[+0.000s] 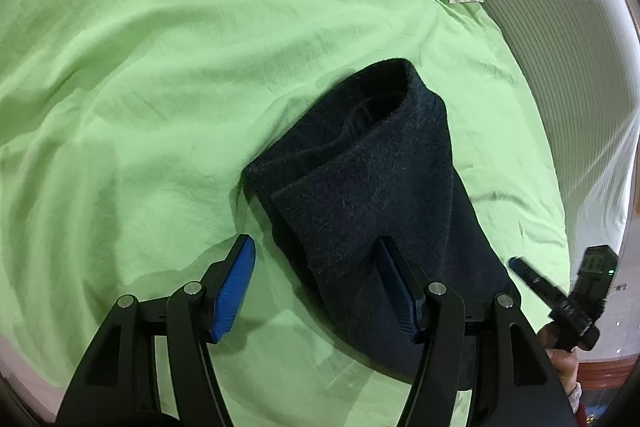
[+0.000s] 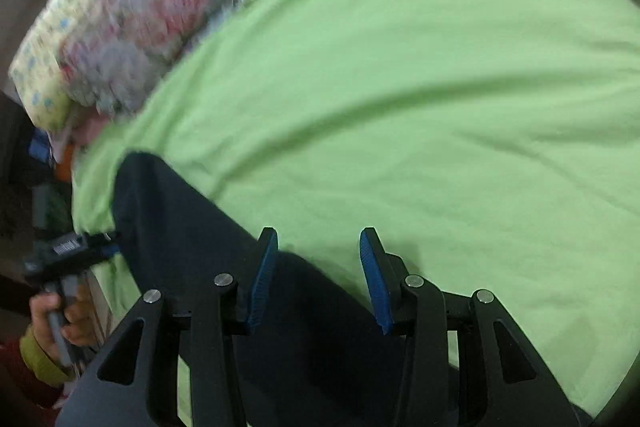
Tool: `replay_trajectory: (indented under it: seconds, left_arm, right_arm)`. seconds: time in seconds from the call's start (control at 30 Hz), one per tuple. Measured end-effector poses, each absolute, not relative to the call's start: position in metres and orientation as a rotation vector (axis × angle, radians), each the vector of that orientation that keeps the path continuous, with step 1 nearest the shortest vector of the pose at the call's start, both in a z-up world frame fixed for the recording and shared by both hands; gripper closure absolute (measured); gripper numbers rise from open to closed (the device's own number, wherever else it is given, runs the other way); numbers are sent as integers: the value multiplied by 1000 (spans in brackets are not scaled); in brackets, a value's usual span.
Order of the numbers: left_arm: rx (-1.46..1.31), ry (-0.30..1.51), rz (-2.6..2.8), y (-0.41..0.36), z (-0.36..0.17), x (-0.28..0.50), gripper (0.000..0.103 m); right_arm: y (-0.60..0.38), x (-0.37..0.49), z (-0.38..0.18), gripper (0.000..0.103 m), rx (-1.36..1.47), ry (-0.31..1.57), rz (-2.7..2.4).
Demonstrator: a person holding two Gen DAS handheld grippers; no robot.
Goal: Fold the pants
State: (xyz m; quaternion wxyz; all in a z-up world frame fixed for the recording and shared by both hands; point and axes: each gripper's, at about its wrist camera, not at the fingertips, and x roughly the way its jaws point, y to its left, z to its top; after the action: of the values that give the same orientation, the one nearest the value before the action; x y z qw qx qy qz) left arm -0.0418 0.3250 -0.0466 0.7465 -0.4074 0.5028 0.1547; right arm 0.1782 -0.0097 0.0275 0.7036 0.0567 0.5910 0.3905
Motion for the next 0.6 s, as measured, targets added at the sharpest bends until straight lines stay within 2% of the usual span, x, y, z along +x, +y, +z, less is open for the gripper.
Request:
replay_trajectory:
  seconds: [0.2,0.33,0.37,0.43,0.47,0.5,0.57,0.6]
  left_arm:
    - [-896,1079,322,326,-51,-39,41]
    - [-870,1065,322,323,-52,-28,41]
    - [-857,1064,326,322,-52,-24,41]
    - [-834,1052,327,319,-51,-21,42]
    - [-828,1048,329,319,-51,-21,45]
    - [-830,1040,326,319,-51,-21,58]
    - [-891,1006,273,323,-48,-24,75]
    - [-919,981,254,324,-45,-27,77]
  right_arm:
    - [8,147,23,58,-61,1285,991]
    - [21,155,19,58,-79,1289,1016]
    - [24,157,19,60,-96,1288,1042]
    - [33,160,17,73,-90,1312,1074]
    - [33,163,17,77,-92,1320,1068]
    - [32,163,18,86,-113,1312,1060]
    - [31,160,26,90,-135,1287,1066]
    - [26,157,36,91,-148,1253,1054]
